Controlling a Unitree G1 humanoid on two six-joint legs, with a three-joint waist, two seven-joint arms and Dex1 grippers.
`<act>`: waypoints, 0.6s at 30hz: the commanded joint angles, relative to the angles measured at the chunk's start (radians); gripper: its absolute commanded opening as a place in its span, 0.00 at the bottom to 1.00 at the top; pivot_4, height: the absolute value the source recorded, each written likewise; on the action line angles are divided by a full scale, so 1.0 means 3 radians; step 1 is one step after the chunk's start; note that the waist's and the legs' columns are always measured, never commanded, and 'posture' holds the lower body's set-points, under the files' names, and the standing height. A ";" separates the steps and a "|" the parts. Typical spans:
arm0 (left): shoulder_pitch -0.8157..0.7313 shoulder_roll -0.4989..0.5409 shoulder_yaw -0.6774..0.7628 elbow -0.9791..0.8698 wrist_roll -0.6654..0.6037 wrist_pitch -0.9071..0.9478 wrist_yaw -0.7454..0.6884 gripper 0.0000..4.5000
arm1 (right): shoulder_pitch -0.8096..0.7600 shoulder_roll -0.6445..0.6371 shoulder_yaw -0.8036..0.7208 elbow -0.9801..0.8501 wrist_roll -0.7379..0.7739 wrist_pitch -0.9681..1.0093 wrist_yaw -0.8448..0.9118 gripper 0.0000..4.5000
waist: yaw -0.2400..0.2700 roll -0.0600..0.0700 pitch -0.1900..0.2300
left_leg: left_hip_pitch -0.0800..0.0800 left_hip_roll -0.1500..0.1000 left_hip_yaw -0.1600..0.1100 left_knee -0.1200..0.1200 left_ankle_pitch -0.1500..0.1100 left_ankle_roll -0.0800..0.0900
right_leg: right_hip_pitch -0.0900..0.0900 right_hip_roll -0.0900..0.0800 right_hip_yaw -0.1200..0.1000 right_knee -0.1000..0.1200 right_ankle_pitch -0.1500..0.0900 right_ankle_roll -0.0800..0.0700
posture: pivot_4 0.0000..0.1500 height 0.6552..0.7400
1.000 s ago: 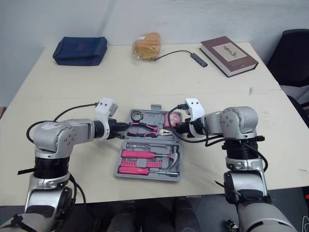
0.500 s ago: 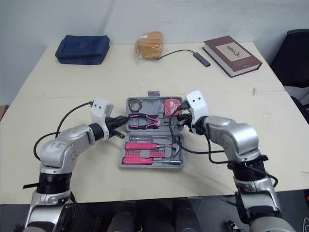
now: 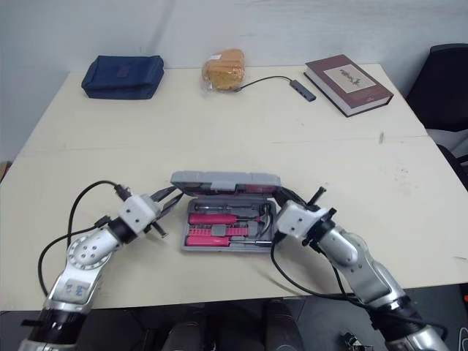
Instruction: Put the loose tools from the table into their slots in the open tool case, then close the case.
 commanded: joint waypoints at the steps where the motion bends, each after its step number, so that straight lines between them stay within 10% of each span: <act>1: 0.0305 0.0249 0.0481 0.0227 -0.0185 -0.0019 -0.0140 0.59 | 0.0356 -0.0198 -0.0171 0.0016 -0.0347 -0.0329 -0.0099 0.50 | -0.0004 0.0000 0.0000 | -0.0001 0.0000 -0.0001 0.0000 0.0000 0.0000 | -0.0001 0.0000 -0.0001 0.0000 -0.0001 -0.0001 | 1.00 1.00; 11: 0.0339 0.0571 0.1002 0.0290 -0.1178 0.0898 -0.0923 0.60 | 0.1381 -0.0627 -0.0998 -0.0286 0.1242 -0.0223 0.0875 0.61 | 0.0038 -0.0021 -0.0007 | 0.0045 0.0005 -0.0013 -0.0011 -0.0023 0.0031 | 0.0057 -0.0008 -0.0014 -0.0020 -0.0002 -0.0002 | 1.00 1.00; 18: -0.0627 0.0431 0.0369 0.0281 -0.1196 0.1411 -0.1179 0.00 | 0.1525 -0.0762 -0.0856 -0.1127 0.2485 0.0791 0.1904 0.00 | 0.0033 -0.0019 -0.0006 | 0.0056 0.0006 -0.0014 -0.0028 -0.0020 0.0023 | 0.0061 -0.0003 -0.0010 -0.0017 -0.0003 -0.0004 | 1.00 1.00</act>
